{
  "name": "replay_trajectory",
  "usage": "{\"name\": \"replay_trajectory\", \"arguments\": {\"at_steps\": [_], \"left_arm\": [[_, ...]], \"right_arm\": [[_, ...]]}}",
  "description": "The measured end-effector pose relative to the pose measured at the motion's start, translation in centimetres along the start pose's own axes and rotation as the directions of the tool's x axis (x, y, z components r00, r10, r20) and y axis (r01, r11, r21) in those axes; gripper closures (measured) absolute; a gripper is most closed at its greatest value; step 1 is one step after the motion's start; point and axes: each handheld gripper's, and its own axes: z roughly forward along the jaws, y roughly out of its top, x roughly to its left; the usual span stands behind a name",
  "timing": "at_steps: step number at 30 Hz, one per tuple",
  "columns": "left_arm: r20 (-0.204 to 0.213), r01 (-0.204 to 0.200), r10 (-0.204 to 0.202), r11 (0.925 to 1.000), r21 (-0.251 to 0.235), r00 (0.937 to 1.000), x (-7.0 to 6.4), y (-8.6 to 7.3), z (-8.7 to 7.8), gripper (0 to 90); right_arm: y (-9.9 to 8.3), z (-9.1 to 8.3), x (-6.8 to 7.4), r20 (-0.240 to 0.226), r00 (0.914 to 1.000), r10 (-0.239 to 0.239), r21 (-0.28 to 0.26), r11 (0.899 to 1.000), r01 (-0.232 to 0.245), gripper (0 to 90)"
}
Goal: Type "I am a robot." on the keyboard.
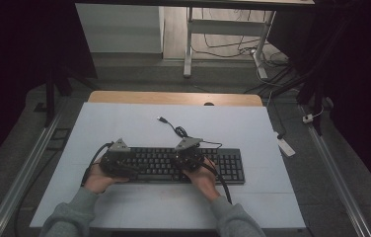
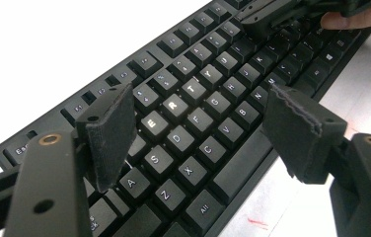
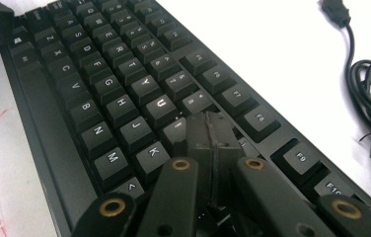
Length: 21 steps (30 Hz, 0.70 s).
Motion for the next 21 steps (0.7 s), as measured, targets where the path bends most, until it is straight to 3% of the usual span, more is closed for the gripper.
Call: {"name": "replay_trajectory", "arguments": {"at_steps": [10, 21], "left_arm": [[-0.006, 0.004, -0.004, 1.0, -0.008, 1.0, 0.1, 0.0, -0.1, 28.7], [-0.014, 0.013, -0.013, 0.9998, -0.014, 0.9998, 0.2, -0.1, -0.2, 28.6]], "right_arm": [[-0.3, -2.3, -0.3, -0.004, 0.9998, 0.019, -0.059, 0.998, -0.019, 88.5], [-2.4, -6.0, -0.9, 0.018, 0.9984, 0.053, -0.1, 0.994, -0.051, 65.9]]}}
